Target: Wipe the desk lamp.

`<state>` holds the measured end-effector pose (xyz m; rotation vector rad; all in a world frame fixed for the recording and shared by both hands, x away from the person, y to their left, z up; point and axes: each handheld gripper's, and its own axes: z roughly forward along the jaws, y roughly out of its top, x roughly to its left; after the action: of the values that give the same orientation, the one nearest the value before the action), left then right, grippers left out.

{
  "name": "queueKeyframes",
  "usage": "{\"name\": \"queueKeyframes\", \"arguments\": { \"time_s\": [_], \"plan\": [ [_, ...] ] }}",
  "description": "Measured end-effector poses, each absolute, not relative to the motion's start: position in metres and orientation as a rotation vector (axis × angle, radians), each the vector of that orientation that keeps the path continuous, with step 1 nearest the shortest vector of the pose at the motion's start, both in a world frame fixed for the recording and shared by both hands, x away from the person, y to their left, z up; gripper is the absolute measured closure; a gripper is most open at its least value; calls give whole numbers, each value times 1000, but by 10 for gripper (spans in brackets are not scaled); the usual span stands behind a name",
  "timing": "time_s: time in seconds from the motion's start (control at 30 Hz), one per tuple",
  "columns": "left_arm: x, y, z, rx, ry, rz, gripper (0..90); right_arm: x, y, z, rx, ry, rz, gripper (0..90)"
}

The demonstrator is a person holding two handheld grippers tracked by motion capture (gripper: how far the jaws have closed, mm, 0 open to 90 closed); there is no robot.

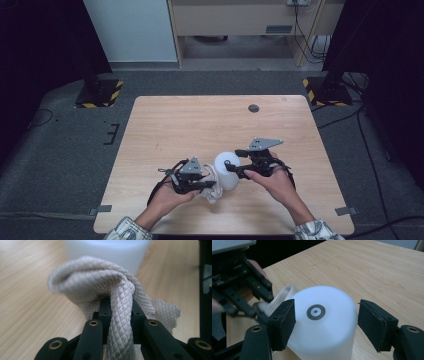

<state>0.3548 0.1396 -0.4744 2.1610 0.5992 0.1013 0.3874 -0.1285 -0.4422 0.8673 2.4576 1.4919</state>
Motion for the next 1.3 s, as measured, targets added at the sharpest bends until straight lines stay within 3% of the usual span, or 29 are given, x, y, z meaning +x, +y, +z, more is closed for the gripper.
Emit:
{"name": "queueKeyframes", "arguments": {
  "time_s": [0.5,0.77,1.1,1.3],
  "plan": [
    [331,99,-465,2116,484,128,763,392,-122,-436,833,2501,1418,308],
    [336,95,-483,2201,524,73,763,391,-122,-436,836,2496,1419,309],
    [330,100,-449,2030,475,129,764,391,-122,-436,836,2492,1426,309],
    [335,95,-469,2113,505,103,766,391,-122,-436,838,2489,1419,310]
  ]
}}
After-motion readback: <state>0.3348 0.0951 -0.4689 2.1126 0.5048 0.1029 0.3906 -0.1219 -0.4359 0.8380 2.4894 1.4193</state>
